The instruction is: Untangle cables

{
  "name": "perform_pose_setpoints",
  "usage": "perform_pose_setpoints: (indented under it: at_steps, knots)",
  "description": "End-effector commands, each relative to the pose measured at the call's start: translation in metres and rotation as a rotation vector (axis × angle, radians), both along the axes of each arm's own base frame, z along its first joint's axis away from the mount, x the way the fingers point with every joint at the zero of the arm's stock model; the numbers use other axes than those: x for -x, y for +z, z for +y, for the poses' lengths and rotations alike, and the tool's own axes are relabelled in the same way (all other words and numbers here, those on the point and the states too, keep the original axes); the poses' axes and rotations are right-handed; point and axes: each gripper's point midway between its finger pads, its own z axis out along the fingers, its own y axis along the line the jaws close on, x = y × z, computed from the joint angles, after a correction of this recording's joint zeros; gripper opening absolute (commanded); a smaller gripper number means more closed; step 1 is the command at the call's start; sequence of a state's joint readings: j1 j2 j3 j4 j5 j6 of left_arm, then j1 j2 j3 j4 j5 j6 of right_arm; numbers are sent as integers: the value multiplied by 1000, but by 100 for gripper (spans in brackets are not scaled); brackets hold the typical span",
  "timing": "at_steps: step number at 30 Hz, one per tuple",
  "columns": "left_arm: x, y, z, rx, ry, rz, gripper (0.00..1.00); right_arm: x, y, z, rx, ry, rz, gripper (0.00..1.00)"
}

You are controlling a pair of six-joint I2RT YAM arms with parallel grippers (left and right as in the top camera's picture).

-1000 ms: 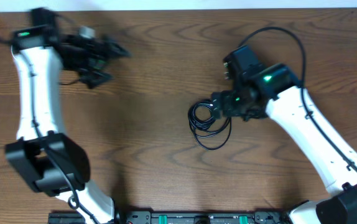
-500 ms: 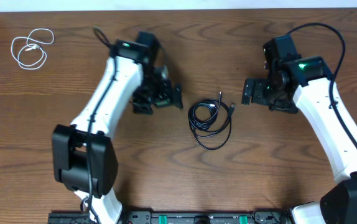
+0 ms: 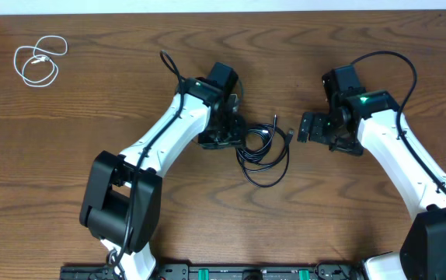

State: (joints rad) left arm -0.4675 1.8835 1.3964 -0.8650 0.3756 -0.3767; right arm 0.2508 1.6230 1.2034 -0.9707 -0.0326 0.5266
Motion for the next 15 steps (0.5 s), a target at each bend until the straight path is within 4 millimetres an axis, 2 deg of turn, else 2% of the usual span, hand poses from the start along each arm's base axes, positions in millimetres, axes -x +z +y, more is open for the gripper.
perform_pose_setpoints:
  at_steps: [1, 2, 5, 7, 10, 15]
  knots:
    - [1, -12, -5, -6, 80, 18, 55, 4, -4, 7, -46, -11, 18, 99]
    - [1, -14, -7, -2, 80, 11, 55, 4, -5, 8, -53, -10, 20, 99]
    - [0, -17, -12, 6, 93, 4, 44, 6, -5, 12, -77, -5, 27, 99]
    - [-2, -18, -11, -12, 126, 3, 43, 6, -5, 15, -89, -3, 29, 99]
    - [-4, -23, -8, -53, 166, -8, 35, 7, -4, 18, -110, 1, 35, 99]
    - [-1, -28, -14, -56, 148, -4, 33, 9, -3, 25, -150, 9, 46, 99]
